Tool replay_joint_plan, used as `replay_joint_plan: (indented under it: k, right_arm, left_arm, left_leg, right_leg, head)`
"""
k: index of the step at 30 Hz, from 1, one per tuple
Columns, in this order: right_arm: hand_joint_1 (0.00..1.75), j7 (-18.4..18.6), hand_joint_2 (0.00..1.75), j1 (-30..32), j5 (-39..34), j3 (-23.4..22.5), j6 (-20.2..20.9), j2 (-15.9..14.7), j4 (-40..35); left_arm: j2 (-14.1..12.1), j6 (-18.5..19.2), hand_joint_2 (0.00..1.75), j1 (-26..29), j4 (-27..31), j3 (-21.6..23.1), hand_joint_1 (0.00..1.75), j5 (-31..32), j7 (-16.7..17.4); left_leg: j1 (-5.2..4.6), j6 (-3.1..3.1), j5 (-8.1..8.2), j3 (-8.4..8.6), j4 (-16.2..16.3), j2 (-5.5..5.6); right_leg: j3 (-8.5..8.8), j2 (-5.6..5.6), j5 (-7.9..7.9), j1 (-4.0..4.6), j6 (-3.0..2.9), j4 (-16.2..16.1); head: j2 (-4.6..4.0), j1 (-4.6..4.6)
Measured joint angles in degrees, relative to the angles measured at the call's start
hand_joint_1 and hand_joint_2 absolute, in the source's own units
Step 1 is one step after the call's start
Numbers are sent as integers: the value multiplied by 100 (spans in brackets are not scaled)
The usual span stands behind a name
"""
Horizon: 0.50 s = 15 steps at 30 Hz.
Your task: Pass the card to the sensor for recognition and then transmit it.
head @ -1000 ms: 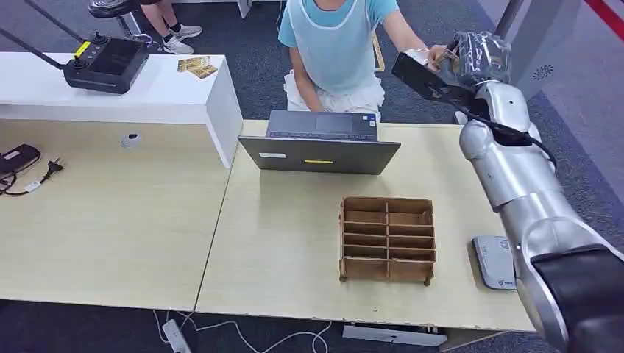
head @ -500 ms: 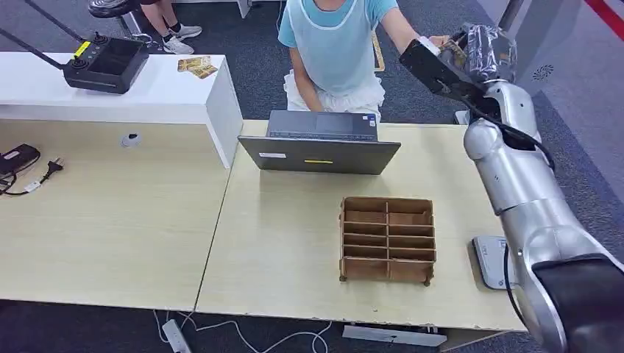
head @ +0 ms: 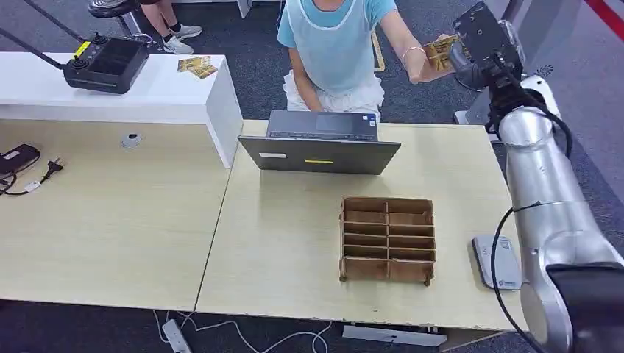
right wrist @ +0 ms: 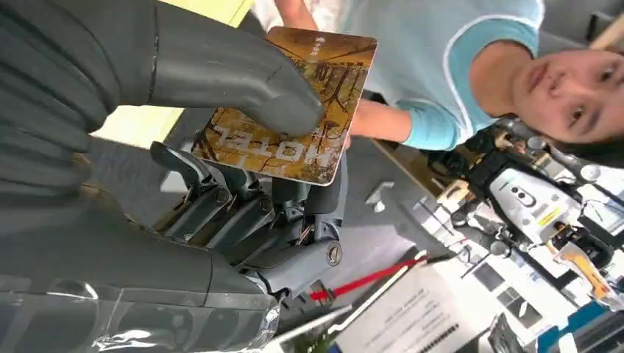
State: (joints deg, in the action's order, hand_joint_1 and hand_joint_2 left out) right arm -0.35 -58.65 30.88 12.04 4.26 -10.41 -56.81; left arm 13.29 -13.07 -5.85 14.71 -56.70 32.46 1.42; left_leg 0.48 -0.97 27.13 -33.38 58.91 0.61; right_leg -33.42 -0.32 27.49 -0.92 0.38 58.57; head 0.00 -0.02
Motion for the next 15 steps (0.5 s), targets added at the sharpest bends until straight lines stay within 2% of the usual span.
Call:
replay_joint_plan:
  k: [6, 15]
  right_arm:
    - [175, -50, 175, -14, -555, -170, 243, -221, -114]
    - [175, -107, 175, -13, -1676, -332, 1036, -704, -166]
  left_arm:
    - [-11, -46, 175, 32, 0, -9, 0, 0, -4]
    - [-11, -72, 175, 49, -4, -103, 0, -87, -33]
  left_leg:
    - [0, 0, 0, 0, 1, 0]
    - [0, 0, 0, -1, 3, 2]
  right_leg:
    - [0, 0, 0, 0, 0, -1]
    - [0, -3, 0, 0, 0, -1]
  head:
    - [0, 0]
    - [0, 0]
